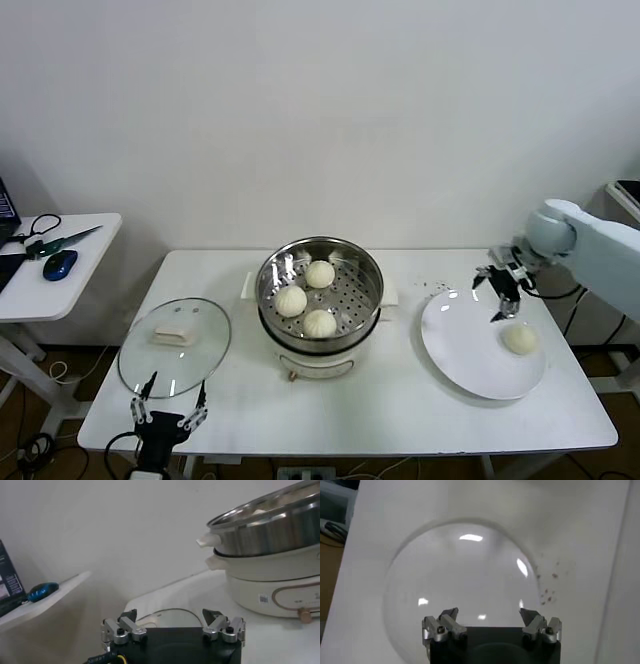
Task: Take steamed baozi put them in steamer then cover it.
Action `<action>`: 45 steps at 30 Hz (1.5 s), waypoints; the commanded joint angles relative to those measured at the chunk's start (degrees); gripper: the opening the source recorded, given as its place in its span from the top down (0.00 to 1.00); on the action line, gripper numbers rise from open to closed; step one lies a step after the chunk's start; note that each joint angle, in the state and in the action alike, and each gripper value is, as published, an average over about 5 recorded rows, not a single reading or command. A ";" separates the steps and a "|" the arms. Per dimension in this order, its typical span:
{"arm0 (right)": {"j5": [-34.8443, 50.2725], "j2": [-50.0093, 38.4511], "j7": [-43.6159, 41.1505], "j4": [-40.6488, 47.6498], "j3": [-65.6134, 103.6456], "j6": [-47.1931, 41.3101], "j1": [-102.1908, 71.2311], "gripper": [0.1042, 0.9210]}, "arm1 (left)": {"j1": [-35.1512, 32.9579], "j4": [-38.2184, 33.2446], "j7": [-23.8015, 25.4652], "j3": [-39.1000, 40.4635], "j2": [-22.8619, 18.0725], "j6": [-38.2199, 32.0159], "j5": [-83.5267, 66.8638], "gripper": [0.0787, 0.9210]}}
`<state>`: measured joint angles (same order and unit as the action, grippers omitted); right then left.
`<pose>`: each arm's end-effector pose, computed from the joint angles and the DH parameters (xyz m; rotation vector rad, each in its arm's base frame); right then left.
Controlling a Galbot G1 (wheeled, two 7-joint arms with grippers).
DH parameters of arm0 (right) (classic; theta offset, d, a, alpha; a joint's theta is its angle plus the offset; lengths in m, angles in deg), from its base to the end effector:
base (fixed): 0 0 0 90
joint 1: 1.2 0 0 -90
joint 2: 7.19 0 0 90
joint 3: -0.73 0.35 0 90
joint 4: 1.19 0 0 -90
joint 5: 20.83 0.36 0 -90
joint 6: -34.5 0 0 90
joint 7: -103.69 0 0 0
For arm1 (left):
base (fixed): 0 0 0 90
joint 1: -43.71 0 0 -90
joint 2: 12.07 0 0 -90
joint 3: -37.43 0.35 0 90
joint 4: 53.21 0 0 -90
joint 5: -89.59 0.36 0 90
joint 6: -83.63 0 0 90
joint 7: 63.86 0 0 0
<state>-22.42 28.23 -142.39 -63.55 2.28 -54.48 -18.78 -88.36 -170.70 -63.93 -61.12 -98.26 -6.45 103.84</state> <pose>0.5359 -0.2366 -0.1607 1.2829 -1.2666 1.4005 0.1136 0.0596 -0.3454 0.0787 -2.8302 -0.5585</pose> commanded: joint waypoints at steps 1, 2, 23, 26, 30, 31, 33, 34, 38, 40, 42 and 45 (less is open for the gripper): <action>-10.79 -1.95 -1.09 9.13 16.48 3.33 -15.56 0.12 | -0.65 -0.30 -0.18 0.10 -0.68 0.39 0.91 0.12; -11.24 -1.59 -1.03 9.67 17.06 3.47 -15.86 0.12 | -0.58 -0.26 -0.19 0.15 -0.79 0.44 1.04 0.12; -14.49 5.06 -0.40 16.51 19.21 4.77 -16.39 0.12 | 0.28 1.19 -0.20 0.06 -1.31 0.59 1.67 0.12; -15.04 5.48 -0.39 16.99 19.40 5.02 -16.44 0.12 | 0.36 1.26 -0.20 0.04 -1.28 0.61 1.67 0.12; -15.71 5.90 -0.40 17.39 19.73 5.32 -16.46 0.12 | 0.39 1.30 -0.19 0.06 -1.28 0.60 1.69 0.12; -15.74 5.98 -0.45 17.49 19.79 5.38 -16.42 0.12 | 0.38 1.32 -0.18 0.06 -1.28 0.58 1.74 0.12; -15.71 6.12 -0.60 17.58 19.86 5.46 -16.30 0.12 | 0.34 1.36 -0.18 0.10 -1.30 0.54 1.89 0.12; -15.70 6.16 -0.66 17.58 19.89 5.49 -16.26 0.13 | 0.33 1.36 -0.18 0.12 -1.32 0.53 1.95 0.12; -15.60 6.07 -1.01 17.39 19.89 5.54 -16.11 0.20 | 0.29 1.27 -0.20 0.17 -1.40 0.53 2.07 0.12; -15.56 5.90 -1.18 17.30 19.85 5.53 -16.04 0.23 | 0.24 1.23 -0.21 0.17 -1.45 0.50 2.07 0.12; -15.34 5.69 -1.27 17.17 19.77 5.48 -15.88 0.25 | 0.12 1.22 -0.22 0.15 -1.49 0.42 2.04 0.12; -13.22 4.98 -1.33 16.07 18.96 4.80 -15.04 0.26 | -0.07 1.24 -0.23 0.14 -1.49 0.26 1.92 0.12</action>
<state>-37.23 33.54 -143.55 -46.96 21.60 -49.23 -34.26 -88.24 -169.42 -64.14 -60.97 -99.72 -6.01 105.80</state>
